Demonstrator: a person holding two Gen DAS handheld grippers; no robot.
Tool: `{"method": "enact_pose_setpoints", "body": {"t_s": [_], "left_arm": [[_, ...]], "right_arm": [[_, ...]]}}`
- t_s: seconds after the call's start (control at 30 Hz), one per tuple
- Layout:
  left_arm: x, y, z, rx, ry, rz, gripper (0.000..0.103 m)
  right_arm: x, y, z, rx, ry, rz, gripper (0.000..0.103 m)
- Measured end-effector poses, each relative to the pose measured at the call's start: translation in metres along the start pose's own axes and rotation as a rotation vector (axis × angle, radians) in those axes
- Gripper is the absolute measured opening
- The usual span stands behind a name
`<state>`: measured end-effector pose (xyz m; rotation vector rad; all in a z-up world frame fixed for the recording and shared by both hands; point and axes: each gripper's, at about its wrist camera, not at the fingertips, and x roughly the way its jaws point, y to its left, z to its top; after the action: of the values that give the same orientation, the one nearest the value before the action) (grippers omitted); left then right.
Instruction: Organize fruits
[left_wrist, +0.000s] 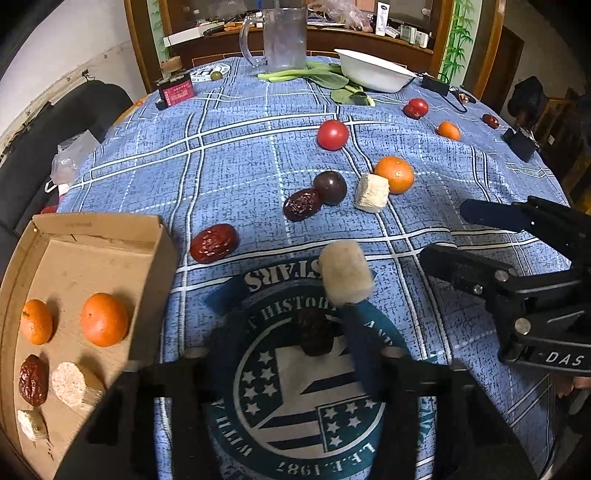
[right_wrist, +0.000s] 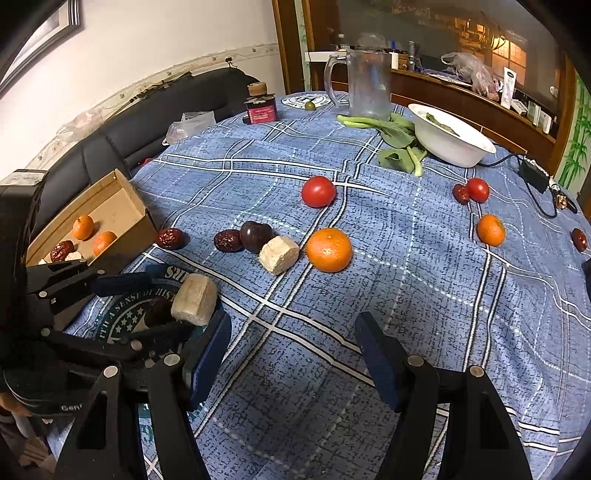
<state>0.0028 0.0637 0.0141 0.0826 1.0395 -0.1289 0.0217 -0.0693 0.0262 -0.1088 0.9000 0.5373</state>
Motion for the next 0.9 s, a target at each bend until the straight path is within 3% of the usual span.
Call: {"method": "enact_pose_setpoints", "body": {"t_s": [0.07,0.47,0.67,0.73,0.8,0.9], "left_arm": [[-0.001,0.002,0.0,0.006,-0.006,-0.004,0.019],[-0.041,0.025,-0.015,-0.077,-0.055,-0.023,0.018],[-0.059,0.036,-0.018,-0.094,-0.084,-0.012,0.018],[-0.06,0.04,-0.02,-0.105,-0.084,-0.008,0.018],[-0.062,0.044,-0.022,-0.113,-0.085,-0.003,0.018],[-0.068,0.053,-0.025,-0.131,-0.096,0.009,0.018]], "right_arm": [[-0.001,0.003,0.0,-0.009,-0.001,0.005,0.074],[0.008,0.036,0.008,-0.076,-0.03,0.073,0.074],[0.034,0.053,0.01,-0.144,0.019,0.1,0.074],[0.04,0.059,0.009,-0.171,0.029,0.097,0.052],[0.038,0.064,0.009,-0.185,0.027,0.086,0.038],[0.031,0.064,0.009,-0.157,0.031,0.091,0.038]]}}
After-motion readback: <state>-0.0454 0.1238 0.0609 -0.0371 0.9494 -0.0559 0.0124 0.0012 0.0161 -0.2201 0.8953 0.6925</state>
